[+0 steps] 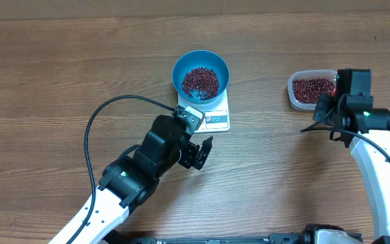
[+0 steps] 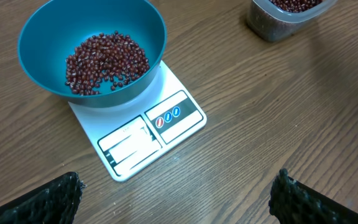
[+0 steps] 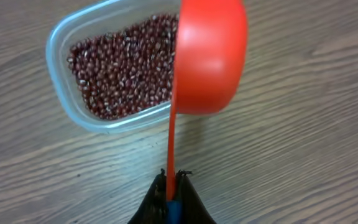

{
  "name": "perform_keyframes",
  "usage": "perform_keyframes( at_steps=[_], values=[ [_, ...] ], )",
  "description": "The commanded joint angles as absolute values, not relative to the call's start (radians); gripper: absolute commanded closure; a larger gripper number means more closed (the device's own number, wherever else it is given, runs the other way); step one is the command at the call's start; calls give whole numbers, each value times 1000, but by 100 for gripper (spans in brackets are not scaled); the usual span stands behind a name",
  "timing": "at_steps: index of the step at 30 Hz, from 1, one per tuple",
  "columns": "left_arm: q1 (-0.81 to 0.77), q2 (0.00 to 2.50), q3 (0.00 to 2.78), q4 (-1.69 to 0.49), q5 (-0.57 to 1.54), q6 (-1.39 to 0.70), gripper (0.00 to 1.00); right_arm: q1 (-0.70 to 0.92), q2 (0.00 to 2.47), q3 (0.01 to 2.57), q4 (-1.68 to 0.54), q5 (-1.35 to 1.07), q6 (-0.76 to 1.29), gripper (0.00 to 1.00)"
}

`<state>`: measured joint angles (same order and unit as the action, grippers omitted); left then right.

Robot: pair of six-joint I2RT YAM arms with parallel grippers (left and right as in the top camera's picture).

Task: Scoop item into bowl and weigh 150g on scale
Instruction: 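Move the empty scoop with the right gripper back to the bean container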

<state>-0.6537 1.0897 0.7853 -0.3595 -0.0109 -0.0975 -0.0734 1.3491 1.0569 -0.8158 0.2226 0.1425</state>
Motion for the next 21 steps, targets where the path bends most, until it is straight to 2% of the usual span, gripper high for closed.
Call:
perform_keyframes(
  at_steps=[1, 9, 11, 12, 16, 17, 21],
  values=[
    [-648, 1090, 809, -357, -10, -89, 1, -75, 1338, 1042, -804, 162, 156, 96],
    [-648, 1090, 809, -354, -10, -89, 0, -75, 1338, 1042, -791, 152, 127, 94],
    [-648, 1090, 809, -354, -10, -89, 1, -75, 1338, 1042, -791, 152, 127, 84],
    [-648, 1090, 809, -354, -10, -89, 0, -75, 1338, 1042, -791, 152, 127, 83],
    [-648, 1090, 809, -354, -10, -89, 0, -75, 1338, 1042, -789, 152, 127, 83],
    [-648, 1090, 809, -354, -10, -89, 0, -75, 1338, 1042, -789, 152, 126, 95],
    [-648, 1090, 809, -354, -10, -89, 1, -75, 1338, 1042, -789, 152, 125, 96]
  ],
)
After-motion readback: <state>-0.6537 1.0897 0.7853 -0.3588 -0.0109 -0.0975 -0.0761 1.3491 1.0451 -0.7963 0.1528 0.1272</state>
